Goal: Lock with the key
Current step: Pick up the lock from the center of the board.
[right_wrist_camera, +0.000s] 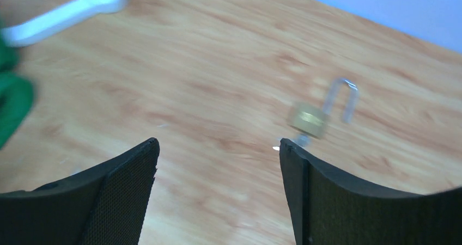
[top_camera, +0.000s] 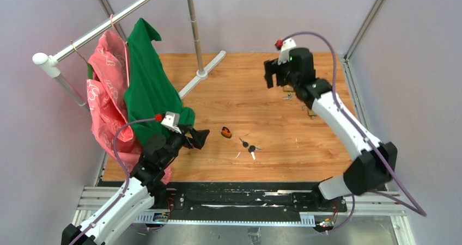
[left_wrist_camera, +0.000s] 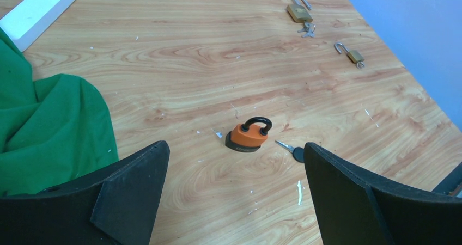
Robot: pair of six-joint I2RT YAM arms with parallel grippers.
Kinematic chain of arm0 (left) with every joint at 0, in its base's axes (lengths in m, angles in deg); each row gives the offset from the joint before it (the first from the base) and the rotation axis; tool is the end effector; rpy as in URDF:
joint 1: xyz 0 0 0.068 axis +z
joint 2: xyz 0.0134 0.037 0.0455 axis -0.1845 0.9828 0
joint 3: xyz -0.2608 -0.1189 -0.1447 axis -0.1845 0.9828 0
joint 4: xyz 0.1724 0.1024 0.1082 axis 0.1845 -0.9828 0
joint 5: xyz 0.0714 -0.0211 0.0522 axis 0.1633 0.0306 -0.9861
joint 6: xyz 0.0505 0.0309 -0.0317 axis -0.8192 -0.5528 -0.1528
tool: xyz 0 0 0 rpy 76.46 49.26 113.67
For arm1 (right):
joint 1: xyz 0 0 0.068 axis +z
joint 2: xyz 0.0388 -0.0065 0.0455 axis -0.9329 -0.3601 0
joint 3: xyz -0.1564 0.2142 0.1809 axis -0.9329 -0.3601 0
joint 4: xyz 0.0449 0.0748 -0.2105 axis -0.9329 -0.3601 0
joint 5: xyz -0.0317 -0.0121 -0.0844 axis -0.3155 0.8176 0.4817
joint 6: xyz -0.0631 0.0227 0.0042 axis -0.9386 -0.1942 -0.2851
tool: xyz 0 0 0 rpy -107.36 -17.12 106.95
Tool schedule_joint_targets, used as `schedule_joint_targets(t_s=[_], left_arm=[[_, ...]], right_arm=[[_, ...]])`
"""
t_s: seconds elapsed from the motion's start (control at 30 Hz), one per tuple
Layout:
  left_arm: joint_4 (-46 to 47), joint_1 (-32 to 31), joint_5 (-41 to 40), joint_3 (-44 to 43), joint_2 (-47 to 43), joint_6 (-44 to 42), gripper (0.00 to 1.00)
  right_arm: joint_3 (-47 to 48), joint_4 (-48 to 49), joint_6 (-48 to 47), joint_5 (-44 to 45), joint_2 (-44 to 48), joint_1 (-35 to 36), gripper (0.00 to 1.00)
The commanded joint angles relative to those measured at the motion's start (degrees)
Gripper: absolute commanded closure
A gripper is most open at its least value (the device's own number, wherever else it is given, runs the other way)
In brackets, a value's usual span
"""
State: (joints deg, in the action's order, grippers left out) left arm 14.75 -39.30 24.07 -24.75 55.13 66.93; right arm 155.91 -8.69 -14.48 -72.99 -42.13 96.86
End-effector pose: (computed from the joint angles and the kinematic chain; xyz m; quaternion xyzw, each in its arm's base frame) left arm 0.0753 -0.0421 0.2437 0.0411 0.7424 -0.2982 0.5985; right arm 0.2550 0.1375 0.4251 -0.2149 0.7564 0.1510 0.5990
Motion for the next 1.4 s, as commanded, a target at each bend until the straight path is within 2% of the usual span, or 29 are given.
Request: schedule_joint_targets(t_s=[0.0,0.03,0.13,0.23,0.43,0.6,0.97,1.07,1.13,1.3,1.37], left_arm=[[1.67,0.45,-0.8,0.88,-0.4,1.13,0.0],[1.65,0.45,-0.82,0.8,-0.41,1.01,0.0],[1.59,0.53,-0.8,0.89,-0.75,0.4,0.0],[1.57,0.63,-0.8,0.95,-0.78,0.15,0.0],[2.07,0.73,-0.8,1.08,0.64,0.48,0.0],[2.48,0.73,-0.82,1.18,1.96,0.62,0.0],[2.79,0.76,-0.8,1.33,3.08,0.94,0.0],[2.86,0.72,-0.8,1.35,3.1,1.18,0.0],[2.88,0.72,-0.8,1.33,3.1,1.14,0.0],[2.9,0.74,-0.8,1.34,2.84,1.23,0.0],[2.88,0.73,-0.8,1.35,2.56,1.58,0.0]], right_arm=[[14.64,-28.59,5.35,10.47,-13.33,-10.25,0.17],[16.9,-29.66,5.0,12.61,-16.44,-11.42,0.16],[24.95,-34.1,4.87,10.27,-26.16,-15.41,0.14],[33.49,-38.4,3.54,13.72,-35.75,-17.74,0.13],[48.23,-43.6,2.58,5.58,-50.4,-21.19,0.13],[52.55,-43.24,-0.05,3.72,-56.5,-21.45,0.12],[58.24,-44.42,1.87,5.31,-66.55,-21.66,0.15],[57.74,-44.24,1.85,1.23,-67.32,-21.89,0.26],[57.35,-44.38,1.85,-0.46,-67.25,-21.98,0.44],[53.4,-44.29,1.85,-7.19,-63.98,-22.16,0.59],[51.52,-44.42,1.85,-10.14,-62.38,-22.16,0.71]])
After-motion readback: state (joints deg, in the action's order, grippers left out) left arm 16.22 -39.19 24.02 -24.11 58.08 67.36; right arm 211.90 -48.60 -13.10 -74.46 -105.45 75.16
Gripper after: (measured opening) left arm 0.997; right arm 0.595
